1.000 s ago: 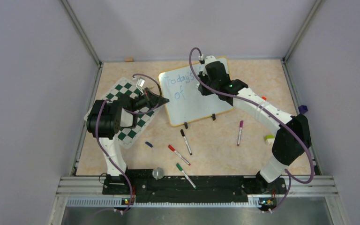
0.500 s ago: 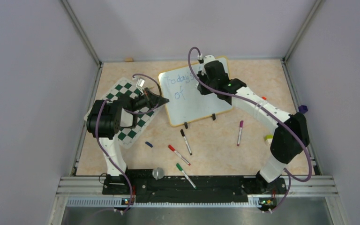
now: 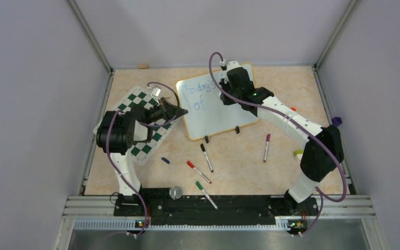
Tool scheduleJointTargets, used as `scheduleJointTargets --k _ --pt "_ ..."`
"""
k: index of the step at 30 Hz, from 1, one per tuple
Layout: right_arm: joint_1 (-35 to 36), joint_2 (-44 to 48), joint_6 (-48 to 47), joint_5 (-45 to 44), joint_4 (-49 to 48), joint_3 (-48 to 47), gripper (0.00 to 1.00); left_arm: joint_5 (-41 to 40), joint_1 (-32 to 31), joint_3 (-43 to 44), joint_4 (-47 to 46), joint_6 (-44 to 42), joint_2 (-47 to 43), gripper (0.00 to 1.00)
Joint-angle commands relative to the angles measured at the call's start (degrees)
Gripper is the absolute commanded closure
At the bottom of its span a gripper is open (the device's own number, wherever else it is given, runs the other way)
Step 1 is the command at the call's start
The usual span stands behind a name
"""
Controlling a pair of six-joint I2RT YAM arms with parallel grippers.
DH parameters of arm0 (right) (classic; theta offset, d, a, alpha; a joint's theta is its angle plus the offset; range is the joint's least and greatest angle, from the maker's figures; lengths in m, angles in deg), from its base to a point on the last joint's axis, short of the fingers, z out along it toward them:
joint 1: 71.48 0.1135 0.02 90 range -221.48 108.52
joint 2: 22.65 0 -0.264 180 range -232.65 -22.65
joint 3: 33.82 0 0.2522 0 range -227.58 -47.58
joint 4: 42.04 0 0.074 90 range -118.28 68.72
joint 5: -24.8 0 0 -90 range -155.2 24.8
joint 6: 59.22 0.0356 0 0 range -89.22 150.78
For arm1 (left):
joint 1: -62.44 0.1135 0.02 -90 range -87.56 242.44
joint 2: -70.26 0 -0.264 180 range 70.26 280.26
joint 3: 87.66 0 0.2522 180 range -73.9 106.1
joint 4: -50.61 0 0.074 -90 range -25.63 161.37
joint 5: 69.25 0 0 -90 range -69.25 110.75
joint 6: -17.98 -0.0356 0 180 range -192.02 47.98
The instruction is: Write a sentence on the whiteboard
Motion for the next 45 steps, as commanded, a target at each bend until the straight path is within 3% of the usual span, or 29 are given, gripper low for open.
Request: scheduleJointTargets --k 1,14,45 --pt "-0.6 0.1 -0.6 1.7 -1.2 -2.1 1.00 0.9 0.3 -0.4 -6.7 -4.9 -1.9 1.00" --pt "-0.6 -0.6 -0.7 -1.2 0.0 -3.5 1.00 1.0 0.3 -0.2 -6.7 -4.8 -1.8 1.00" --pt "-0.6 4.9 -1.2 3.8 -2.0 3.3 1.00 0.9 0.3 -0.2 -6.7 -4.8 -1.9 1.00"
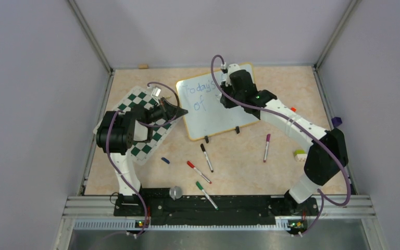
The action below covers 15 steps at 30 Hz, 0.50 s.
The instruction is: Write a sentence on the whiteboard
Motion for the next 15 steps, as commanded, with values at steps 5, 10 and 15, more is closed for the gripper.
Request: scheduleJointTargets --k 5,10,15 --pt "-0.5 1.6 -0.8 0.2 -2.1 0.7 1.00 0.9 0.3 -0.2 -6.6 -4.8 -1.8 1.00" --pt "-0.5 1.0 -0.9 0.0 -2.5 0.0 1.00 0.9 0.3 -0.2 -6.6 -4.8 -1.9 1.00" --pt "-0.5 0.0 -1.0 0.0 -2.7 -1.2 1.00 0.8 0.3 -0.3 -6.5 -4.8 -1.9 1.00"
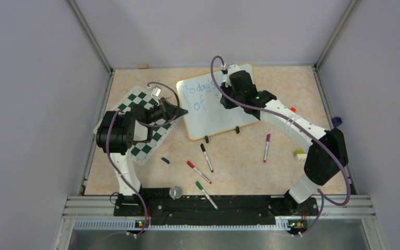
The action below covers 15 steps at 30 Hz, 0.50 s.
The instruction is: Write a sentence on the whiteboard
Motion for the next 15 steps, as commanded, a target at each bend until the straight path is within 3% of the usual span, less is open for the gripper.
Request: scheduleJointTargets --k 1,15 --pt "-0.5 -0.3 -0.9 0.0 -2.4 -2.7 1.00 0.8 0.3 -0.3 -6.6 -4.8 -1.9 1.00" --pt "-0.5 -2.5 -1.2 -0.1 -2.6 -4.1 1.00 0.8 0.3 -0.2 -6.6 -4.9 -1.9 1.00"
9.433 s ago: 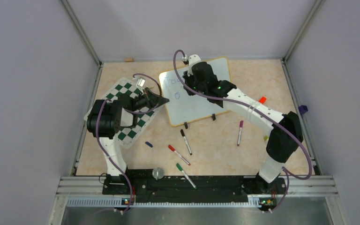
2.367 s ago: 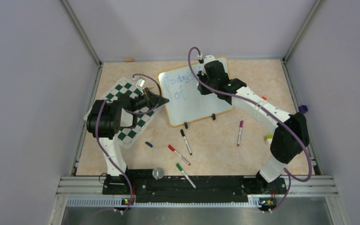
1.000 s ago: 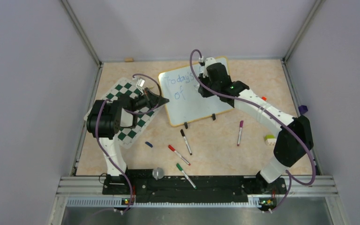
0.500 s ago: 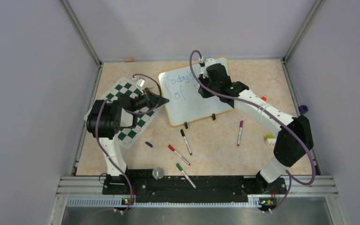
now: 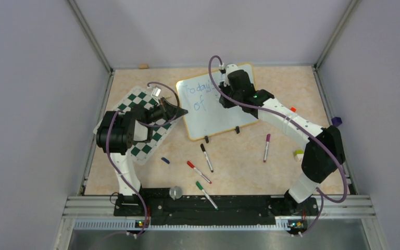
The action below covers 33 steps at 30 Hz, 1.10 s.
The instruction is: Write a sentence on the whiteboard
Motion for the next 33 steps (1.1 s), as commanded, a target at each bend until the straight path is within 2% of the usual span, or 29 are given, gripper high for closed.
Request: scheduleJointTargets --k 1,22,33 --pt "-0.5 -0.7 -0.7 -0.2 -2.0 -2.9 1.00 0.8 0.4 -0.2 -6.6 -4.9 -1.9 1.00" --pt "-0.5 -1.1 -0.9 -5.9 -0.3 -3.7 1.00 0.9 0.3 -0.1 -6.6 -4.7 -1.7 1.00" --pt "-0.5 -0.9 -1.1 -5.8 0.0 -3.0 1.00 0.9 0.3 -0.2 -6.6 -4.9 -1.9 1.00"
